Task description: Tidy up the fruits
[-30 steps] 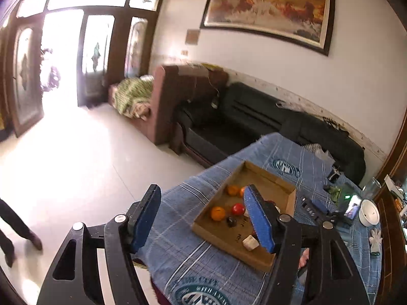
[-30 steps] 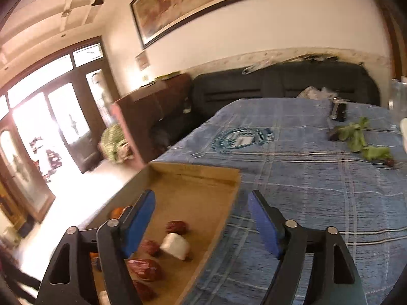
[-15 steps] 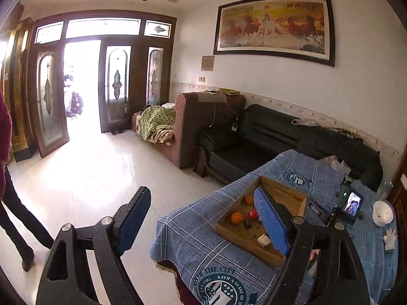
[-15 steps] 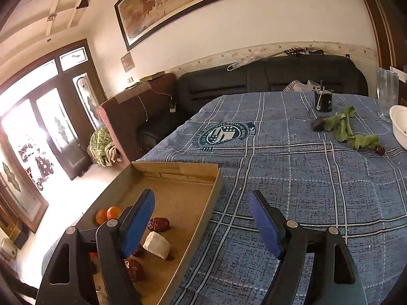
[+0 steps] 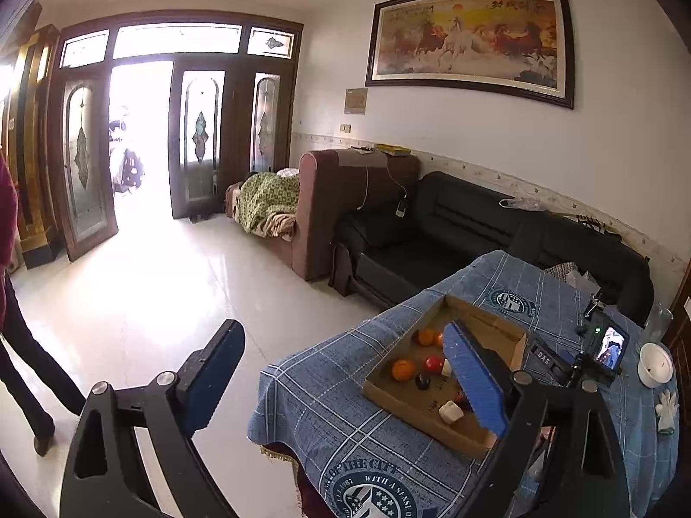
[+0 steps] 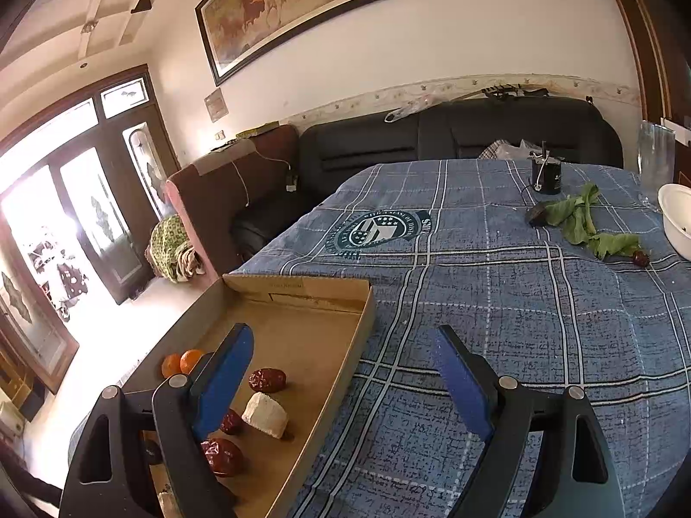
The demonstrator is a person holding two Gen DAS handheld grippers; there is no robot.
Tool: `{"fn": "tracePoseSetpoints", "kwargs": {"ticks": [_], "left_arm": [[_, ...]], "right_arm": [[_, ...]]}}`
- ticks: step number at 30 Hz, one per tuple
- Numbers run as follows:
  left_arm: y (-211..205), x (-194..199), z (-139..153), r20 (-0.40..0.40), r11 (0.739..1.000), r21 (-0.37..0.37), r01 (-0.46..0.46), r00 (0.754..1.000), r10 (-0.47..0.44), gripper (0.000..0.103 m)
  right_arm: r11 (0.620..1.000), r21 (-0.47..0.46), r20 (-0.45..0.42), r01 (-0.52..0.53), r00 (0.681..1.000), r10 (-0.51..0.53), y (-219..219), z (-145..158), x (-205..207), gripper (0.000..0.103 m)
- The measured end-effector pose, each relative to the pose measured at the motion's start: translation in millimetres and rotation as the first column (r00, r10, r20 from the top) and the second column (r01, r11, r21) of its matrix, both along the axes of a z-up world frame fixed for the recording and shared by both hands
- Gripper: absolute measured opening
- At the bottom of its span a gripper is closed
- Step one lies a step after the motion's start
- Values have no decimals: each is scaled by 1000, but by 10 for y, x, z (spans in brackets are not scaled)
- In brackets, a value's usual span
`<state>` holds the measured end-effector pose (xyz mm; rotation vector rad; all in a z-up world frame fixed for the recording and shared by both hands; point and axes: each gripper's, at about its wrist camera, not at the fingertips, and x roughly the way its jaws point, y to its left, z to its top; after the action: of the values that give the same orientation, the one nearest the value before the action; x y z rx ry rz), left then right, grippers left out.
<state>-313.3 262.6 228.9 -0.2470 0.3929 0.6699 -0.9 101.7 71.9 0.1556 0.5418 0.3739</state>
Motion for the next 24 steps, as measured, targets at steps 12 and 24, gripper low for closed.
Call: {"fn": "tracePoseSetpoints", "kwargs": {"ticks": [12,24], "left_arm": [[-259,1071,-597,7,950,-93,297,955,-298,97],[-355,1268,-1006,-25,951,-12,308,951,-309,99]], "right_arm": [[1000,3,41,-28,999,28,-293,430,-451,95],[977,-135,-13,168,985,-171,-862,206,-1240,100]]}}
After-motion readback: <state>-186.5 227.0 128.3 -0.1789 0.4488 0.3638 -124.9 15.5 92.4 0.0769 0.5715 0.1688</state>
